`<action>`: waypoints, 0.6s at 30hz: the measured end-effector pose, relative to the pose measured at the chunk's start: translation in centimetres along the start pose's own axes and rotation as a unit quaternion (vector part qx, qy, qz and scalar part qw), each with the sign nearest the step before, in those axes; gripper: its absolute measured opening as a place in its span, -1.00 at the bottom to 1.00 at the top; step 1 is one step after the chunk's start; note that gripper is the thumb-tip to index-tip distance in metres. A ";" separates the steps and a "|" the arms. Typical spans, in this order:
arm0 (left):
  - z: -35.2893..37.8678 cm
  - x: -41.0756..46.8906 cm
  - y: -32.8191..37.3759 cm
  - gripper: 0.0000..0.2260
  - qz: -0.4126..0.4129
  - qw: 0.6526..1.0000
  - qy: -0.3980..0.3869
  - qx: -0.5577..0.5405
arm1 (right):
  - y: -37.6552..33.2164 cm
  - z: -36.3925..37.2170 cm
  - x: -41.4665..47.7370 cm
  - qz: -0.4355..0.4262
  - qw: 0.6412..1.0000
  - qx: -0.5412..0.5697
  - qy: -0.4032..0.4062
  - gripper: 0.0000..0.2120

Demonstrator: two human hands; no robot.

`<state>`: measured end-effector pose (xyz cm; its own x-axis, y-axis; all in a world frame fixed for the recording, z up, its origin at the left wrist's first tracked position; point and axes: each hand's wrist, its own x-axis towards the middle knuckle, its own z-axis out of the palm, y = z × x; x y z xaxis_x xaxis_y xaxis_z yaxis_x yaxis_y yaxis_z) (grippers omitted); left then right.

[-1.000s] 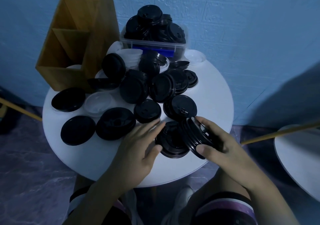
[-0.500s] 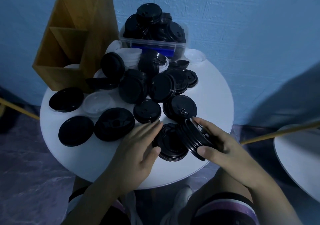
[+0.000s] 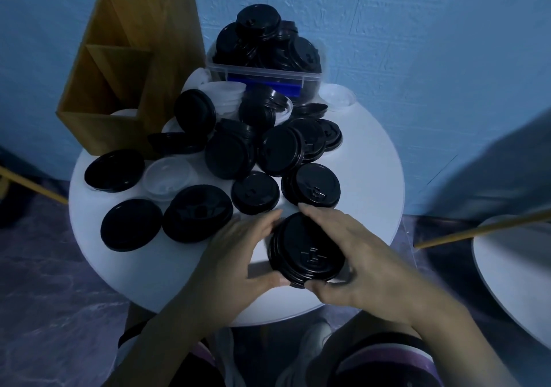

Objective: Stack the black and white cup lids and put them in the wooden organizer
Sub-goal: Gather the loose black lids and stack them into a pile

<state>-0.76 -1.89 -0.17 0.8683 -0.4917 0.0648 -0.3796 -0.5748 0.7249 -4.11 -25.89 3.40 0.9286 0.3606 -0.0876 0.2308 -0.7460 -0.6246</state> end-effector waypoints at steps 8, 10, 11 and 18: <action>-0.7 0.1 0.3 -0.13 0.035 0.998 -0.036 0.028 | -0.2 -0.1 0.5 -0.015 0.999 -0.017 -0.025 -0.05; -0.4 0.1 0.6 -0.25 0.044 0.999 -0.006 0.012 | -0.3 0.0 0.5 -0.012 0.999 -0.005 -0.030 -0.02; -0.3 0.1 0.6 -0.31 0.039 0.999 0.010 0.007 | -0.2 0.0 0.5 -0.009 1.000 0.006 -0.029 0.00; -0.1 0.0 0.6 -0.22 0.030 0.999 0.020 0.031 | 0.5 0.4 -0.3 0.027 0.995 0.086 0.035 -0.13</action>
<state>-0.93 -2.18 0.34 0.8554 -0.5001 0.1346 -0.4485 -0.5855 0.6753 -4.38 -26.12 2.81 0.9578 0.2778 -0.0739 0.1321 -0.6536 -0.7452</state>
